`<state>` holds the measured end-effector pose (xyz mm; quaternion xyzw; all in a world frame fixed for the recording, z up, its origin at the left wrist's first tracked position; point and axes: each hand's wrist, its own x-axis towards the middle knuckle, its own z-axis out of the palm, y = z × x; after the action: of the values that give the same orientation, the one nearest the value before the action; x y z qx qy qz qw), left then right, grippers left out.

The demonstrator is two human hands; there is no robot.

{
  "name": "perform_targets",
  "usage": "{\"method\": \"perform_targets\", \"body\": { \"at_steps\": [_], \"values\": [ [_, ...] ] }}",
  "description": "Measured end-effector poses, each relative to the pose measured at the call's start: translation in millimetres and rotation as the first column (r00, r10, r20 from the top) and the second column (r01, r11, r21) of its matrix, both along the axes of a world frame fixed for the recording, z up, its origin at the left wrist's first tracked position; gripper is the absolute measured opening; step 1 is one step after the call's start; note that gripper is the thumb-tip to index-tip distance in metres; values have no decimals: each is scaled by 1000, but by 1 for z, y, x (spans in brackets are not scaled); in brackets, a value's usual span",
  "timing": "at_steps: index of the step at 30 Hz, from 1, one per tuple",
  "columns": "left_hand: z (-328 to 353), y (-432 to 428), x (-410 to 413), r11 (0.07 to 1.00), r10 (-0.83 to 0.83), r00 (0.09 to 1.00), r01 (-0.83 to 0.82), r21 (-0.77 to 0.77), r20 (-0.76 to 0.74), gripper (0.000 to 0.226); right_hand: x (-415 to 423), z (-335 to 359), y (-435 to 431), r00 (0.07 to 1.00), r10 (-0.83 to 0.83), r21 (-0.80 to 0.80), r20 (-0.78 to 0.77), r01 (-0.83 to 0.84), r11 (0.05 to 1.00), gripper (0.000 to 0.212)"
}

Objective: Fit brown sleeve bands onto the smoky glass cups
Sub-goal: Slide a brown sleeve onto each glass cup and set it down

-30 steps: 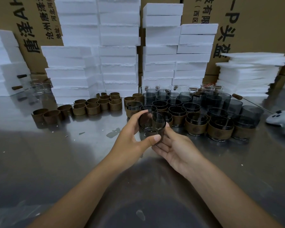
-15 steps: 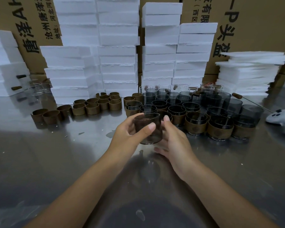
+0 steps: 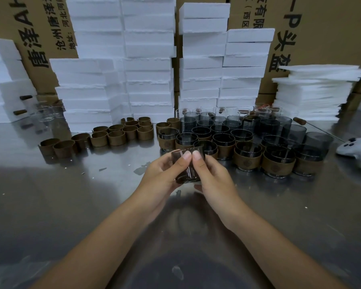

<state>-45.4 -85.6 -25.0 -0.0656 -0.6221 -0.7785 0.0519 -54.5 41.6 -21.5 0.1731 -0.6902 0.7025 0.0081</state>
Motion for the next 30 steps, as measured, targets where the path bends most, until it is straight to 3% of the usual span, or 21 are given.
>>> {"method": "perform_targets", "body": {
  "at_steps": [5,8,16,23,26,30],
  "values": [
    [2,0,-1,998,32,999,-33,47,19,50,0,0,2,997,-32,-75,65,37,996,24],
    [2,0,0,998,15,1000,-16,62,22,56,1,3,2,993,-45,-167,107,63,984,39],
    [8,1,2,982,-89,996,91,164,-18,46,0,6,5,982,-8,-324,188,70,944,69],
    [11,1,3,947,-153,988,153,284,-23,41,-2,6,9,980,14,-296,196,45,954,56],
    [10,0,2,956,-166,986,161,246,2,43,-1,5,7,982,34,-206,184,5,979,70],
    [8,-2,2,974,-198,978,189,129,63,52,1,4,3,987,99,-151,124,-80,985,62]
  ]
}}
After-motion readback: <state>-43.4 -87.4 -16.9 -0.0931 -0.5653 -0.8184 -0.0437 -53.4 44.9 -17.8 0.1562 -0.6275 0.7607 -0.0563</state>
